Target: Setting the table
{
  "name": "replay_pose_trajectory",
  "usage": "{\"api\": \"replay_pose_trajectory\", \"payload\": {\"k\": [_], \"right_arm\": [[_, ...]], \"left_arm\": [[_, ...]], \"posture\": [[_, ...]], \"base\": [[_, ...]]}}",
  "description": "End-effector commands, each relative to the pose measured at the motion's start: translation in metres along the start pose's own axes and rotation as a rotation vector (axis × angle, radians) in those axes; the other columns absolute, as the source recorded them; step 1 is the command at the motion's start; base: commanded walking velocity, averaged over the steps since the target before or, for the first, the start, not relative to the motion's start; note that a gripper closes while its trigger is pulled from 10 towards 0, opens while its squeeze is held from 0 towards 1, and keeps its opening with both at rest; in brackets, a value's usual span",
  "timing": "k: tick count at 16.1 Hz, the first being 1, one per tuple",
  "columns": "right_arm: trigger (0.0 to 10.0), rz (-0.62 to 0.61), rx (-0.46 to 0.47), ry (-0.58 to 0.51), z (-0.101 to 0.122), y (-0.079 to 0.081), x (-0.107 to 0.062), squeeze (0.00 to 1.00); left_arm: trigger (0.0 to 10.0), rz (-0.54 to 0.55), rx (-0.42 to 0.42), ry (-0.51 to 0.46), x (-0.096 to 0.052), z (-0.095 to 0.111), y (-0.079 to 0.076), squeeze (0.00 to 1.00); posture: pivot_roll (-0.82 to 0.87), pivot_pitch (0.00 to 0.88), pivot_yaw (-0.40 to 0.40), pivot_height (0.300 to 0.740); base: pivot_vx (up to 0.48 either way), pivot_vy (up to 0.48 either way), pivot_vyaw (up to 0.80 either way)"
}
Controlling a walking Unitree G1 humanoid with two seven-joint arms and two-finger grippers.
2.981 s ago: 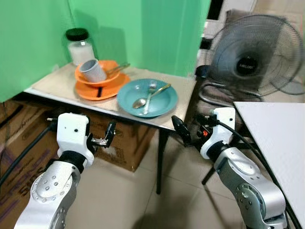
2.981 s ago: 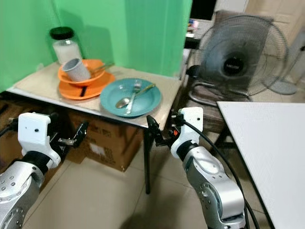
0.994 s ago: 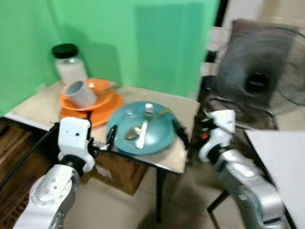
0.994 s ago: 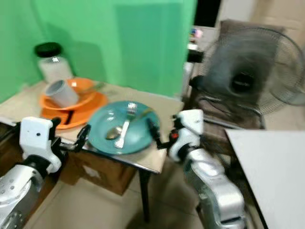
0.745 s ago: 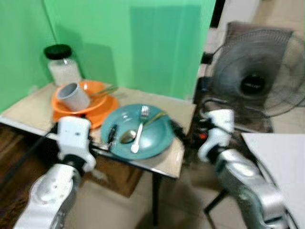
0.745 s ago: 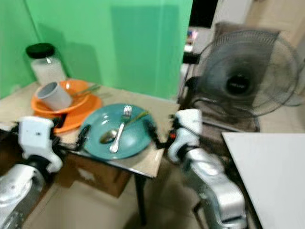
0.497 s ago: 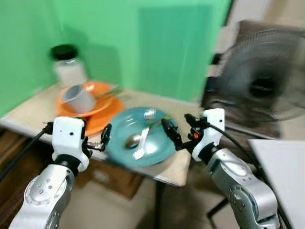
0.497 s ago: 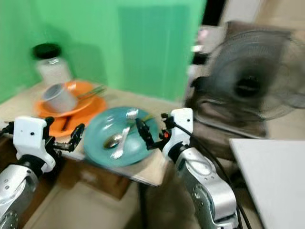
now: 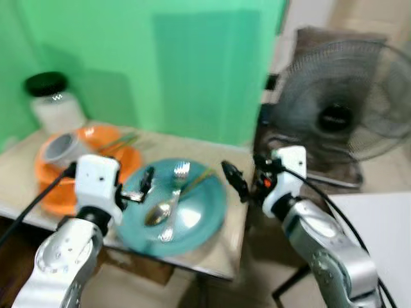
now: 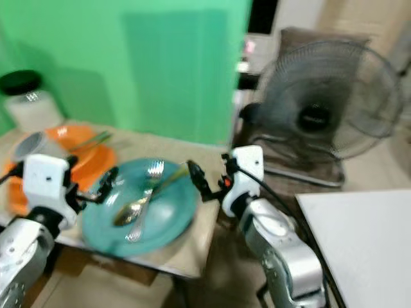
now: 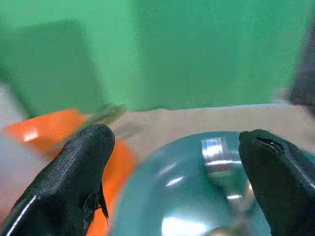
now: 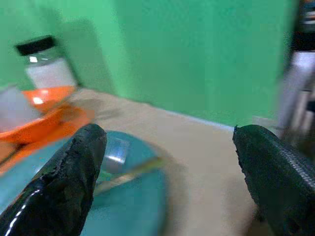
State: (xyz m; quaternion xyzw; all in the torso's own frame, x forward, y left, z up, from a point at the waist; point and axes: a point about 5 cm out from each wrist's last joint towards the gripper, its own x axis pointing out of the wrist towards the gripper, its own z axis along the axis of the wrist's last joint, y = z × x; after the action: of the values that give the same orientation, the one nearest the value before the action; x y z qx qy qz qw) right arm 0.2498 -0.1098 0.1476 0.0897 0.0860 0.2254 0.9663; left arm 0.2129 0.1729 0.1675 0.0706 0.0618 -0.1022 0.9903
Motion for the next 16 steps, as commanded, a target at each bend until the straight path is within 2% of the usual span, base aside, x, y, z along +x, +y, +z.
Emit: {"api": "replay_pose_trajectory", "payload": {"k": [1,6,8,9,10,12,15,16], "right_arm": [[10.0,-0.007,0.003,0.014,-0.001,-0.004,-0.002,0.0],[10.0,-0.01,0.009,0.071,-0.003,-0.012,0.002,0.0],[10.0,-0.025,0.016,0.09,0.0,-0.017,0.004,0.0],[10.0,-0.018,0.0,0.117,0.001,-0.017,0.007,0.0],[10.0,0.003,-0.015,0.135,0.0,-0.015,0.008,0.0],[10.0,0.062,-0.07,0.175,-0.001,-0.017,0.011,0.0],[10.0,0.117,-0.104,0.205,0.002,-0.02,0.015,0.0],[10.0,0.138,-0.11,0.218,0.004,-0.02,0.015,0.0]], "left_arm": [[10.0,-0.034,0.016,0.012,0.001,-0.002,-0.001,0.0],[10.0,-0.106,0.073,0.035,0.012,-0.008,-0.001,0.0],[10.0,-0.126,0.073,0.052,0.019,-0.01,0.002,0.0],[10.0,-0.168,0.05,0.094,0.026,-0.015,0.008,0.9],[10.0,-0.193,0.049,0.116,0.03,-0.018,0.011,1.0],[10.0,-0.274,0.076,0.171,0.044,-0.024,0.014,1.0],[10.0,-0.361,0.096,0.25,0.063,-0.028,0.019,1.0],[10.0,-0.403,0.087,0.262,0.069,-0.027,0.018,0.26]], "posture": [[0.02,0.0,0.036,0.74],[-0.01,0.0,0.041,0.74],[-0.03,0.0,0.044,0.74],[-0.03,0.0,0.042,0.74],[-0.03,0.0,0.039,0.74],[-0.03,0.0,0.031,0.74],[-0.04,0.0,0.039,0.74],[-0.04,0.0,0.041,0.74]], "base": [[0.0,0.0,0.0],[0.0,0.0,0.0],[0.0,0.0,0.0],[0.0,0.0,0.0],[0.0,0.0,0.0],[0.0,0.0,0.0],[0.0,0.0,0.0],[0.0,0.0,0.0]]}}
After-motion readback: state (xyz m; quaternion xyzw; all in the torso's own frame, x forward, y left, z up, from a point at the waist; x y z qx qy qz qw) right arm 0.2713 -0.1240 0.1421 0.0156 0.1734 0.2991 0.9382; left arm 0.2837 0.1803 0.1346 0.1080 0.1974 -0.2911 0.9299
